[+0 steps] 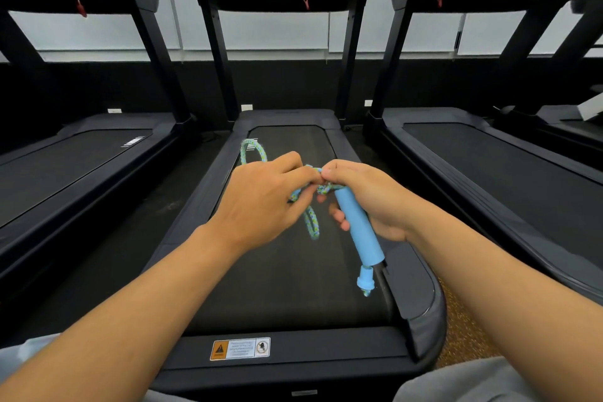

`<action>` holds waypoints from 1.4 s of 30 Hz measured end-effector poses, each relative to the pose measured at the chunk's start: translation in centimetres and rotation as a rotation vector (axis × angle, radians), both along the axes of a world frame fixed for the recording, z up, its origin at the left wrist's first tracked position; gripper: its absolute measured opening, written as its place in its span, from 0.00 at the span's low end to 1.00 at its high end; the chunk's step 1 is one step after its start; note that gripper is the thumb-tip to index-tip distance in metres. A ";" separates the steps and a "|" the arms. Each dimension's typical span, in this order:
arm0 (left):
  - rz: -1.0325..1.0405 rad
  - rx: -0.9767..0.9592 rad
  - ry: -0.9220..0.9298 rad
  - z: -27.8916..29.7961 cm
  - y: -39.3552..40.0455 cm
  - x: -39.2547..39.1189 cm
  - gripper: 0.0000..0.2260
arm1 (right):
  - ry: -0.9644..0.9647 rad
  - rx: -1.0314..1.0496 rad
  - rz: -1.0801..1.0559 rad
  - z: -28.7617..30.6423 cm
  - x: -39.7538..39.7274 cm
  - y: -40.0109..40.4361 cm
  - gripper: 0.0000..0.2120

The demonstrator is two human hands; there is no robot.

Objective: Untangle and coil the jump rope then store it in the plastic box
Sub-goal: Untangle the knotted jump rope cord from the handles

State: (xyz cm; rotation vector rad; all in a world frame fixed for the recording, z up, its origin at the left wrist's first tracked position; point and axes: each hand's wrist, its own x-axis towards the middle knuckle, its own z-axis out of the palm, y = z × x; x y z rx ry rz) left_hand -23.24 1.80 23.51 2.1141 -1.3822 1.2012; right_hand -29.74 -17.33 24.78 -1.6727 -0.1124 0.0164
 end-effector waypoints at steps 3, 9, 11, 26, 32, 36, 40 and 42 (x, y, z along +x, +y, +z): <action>0.024 0.014 -0.001 0.2 0.3 0.1 0.06 | 0.001 -0.038 -0.003 0.0 0.0 0.0 0.08; 0.107 -0.265 0.204 0.4 1.1 0.6 0.05 | 0.026 -0.138 -0.009 0.0 0.0 -0.6 0.08; 0.100 -0.378 0.311 0.4 1.2 0.7 0.04 | 0.051 -0.160 -0.013 -0.1 0.0 -0.8 0.08; 0.129 -0.016 0.297 0.7 1.3 -0.1 0.17 | 0.009 -0.190 -0.069 -0.2 0.4 -0.6 0.07; 0.145 0.162 0.007 -0.1 0.5 -0.1 0.07 | 0.023 -0.201 -0.010 -0.2 0.4 -0.1 0.08; 0.133 0.100 0.127 0.2 0.5 0.0 0.09 | 0.021 -0.192 0.013 -0.3 0.4 -0.6 0.08; 0.092 -0.149 0.488 0.6 1.1 0.0 0.08 | 0.026 -0.201 0.017 -0.5 0.3 -1.4 0.08; 0.034 -0.295 0.628 0.8 1.2 0.1 0.08 | 0.019 -0.209 0.023 -0.7 0.3 -1.5 0.07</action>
